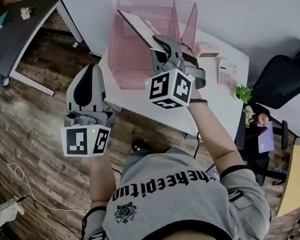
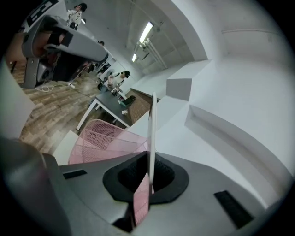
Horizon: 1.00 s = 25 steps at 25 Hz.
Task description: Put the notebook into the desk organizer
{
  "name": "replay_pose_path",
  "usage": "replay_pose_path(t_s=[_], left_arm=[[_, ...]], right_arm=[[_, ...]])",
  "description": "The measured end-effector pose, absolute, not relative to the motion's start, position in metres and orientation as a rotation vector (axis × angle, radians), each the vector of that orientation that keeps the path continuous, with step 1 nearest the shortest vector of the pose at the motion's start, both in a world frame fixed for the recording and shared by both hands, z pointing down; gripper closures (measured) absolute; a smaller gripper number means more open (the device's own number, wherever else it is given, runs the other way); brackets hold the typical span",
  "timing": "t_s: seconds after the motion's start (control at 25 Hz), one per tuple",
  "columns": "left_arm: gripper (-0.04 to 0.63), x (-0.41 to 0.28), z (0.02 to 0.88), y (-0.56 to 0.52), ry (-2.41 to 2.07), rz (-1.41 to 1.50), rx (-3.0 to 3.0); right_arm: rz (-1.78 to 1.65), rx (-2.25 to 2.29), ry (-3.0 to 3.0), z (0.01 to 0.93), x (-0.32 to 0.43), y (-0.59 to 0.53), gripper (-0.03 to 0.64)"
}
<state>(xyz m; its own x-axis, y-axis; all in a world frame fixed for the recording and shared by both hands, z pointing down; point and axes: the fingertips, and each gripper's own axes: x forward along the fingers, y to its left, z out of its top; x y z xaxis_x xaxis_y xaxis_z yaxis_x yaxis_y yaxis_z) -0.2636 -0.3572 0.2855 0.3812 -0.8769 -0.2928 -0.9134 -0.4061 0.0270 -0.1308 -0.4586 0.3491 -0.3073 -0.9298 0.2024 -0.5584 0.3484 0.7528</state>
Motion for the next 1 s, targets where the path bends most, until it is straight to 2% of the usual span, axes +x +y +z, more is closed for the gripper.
replay_pose_path(t_s=[1.0], left_arm=[[0.592, -0.319, 0.293, -0.391, 1.609, 0.436, -2.529]], right_arm=[[-0.88, 1.063, -1.463, 0.387, -0.144, -0.55, 0.607]])
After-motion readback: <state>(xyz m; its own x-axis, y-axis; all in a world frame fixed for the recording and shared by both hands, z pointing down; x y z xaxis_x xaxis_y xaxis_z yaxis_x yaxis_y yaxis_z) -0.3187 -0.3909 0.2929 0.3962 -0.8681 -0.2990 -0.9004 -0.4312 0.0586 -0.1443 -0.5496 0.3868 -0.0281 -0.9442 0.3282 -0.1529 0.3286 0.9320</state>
